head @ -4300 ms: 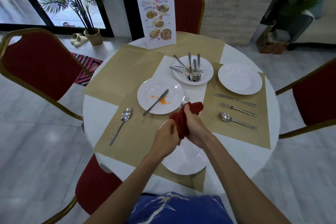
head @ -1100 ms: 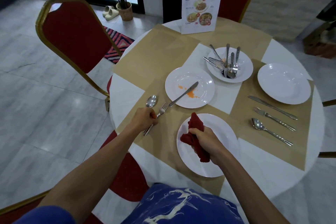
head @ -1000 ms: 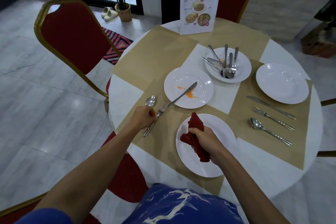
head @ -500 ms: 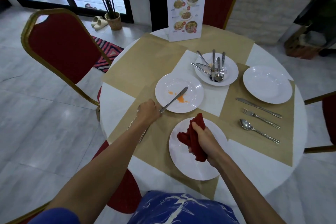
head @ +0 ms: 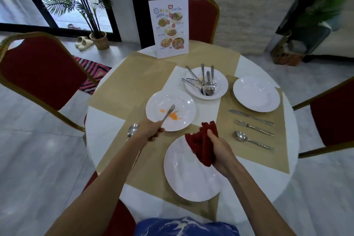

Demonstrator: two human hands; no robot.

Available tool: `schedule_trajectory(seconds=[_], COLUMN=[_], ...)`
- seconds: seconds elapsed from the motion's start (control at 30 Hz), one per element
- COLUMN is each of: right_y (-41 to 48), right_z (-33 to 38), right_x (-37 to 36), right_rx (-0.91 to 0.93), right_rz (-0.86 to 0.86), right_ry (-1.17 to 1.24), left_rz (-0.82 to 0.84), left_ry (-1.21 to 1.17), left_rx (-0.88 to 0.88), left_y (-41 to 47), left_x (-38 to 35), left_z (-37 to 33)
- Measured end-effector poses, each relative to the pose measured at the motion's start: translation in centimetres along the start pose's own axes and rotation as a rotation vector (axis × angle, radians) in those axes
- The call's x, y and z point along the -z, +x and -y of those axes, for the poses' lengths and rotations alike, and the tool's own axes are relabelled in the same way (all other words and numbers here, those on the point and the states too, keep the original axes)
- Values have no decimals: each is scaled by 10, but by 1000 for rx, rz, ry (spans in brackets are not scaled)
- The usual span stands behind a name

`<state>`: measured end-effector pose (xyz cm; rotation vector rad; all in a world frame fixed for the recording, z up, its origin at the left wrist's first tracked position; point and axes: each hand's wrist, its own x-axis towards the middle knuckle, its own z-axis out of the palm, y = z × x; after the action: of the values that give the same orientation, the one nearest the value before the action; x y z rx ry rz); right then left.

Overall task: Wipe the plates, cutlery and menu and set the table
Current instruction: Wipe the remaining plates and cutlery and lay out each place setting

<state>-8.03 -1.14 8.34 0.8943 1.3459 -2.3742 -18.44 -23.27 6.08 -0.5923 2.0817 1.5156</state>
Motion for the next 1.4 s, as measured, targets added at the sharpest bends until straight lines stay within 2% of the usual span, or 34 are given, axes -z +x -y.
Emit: schedule_trajectory(seconds=[0.1, 0.17, 0.27, 0.33, 0.5, 0.63, 0.77, 0.8, 0.87, 0.93, 1.03, 1.07, 1.13, 1.2, 1.3, 1.4], right_y=[19, 26, 29, 31, 39, 40, 27, 24, 24, 28, 35, 40, 36, 30, 15, 9], right_z=[4, 8, 14, 17, 43, 42, 9, 15, 38, 62, 87, 90, 85, 57, 4, 9], right_x=[-5, -21, -54, -70, -83, -94, -102, -102, -98, -86, -56, -46, -42, -53, -80, -90], right_rx=[-87, -105, -95, -24, 180, 182, 235, 236, 234, 279, 402, 385, 305, 236, 266, 308], right_rz=[0, 49, 127, 136, 83, -14, 118, 121, 70, -60, -288, -326, -256, -152, 25, 33], right_ry=[252, 264, -28, -227, -259, -125, -510, -524, -401, -309, -345, -320, -232, -324, -537, -445], left_rz=[26, 18, -18, -11, 141, 84, 5, 14, 41, 85, 116, 93, 11, -41, -14, 43], left_ry=[-87, -66, 28, 98, 88, 131, 133, 152, 211, 241, 188, 133, 54, 64, 99, 64], left_rx=[-64, -150, -271, -335, -377, -391, -429, -449, -491, -496, -449, -426, -380, -379, -427, -433], left_y=[-28, -53, -82, -96, -132, -134, -132, -136, -149, -158, -163, -162, -157, -150, -148, -151], left_x=[-10, -27, -54, -60, -47, -34, -23, -22, -21, -22, -15, -12, -10, -16, -33, -39], left_z=[2, 6, 14, 18, 22, 16, 3, 3, 5, 11, 22, 25, 28, 23, 9, 9])
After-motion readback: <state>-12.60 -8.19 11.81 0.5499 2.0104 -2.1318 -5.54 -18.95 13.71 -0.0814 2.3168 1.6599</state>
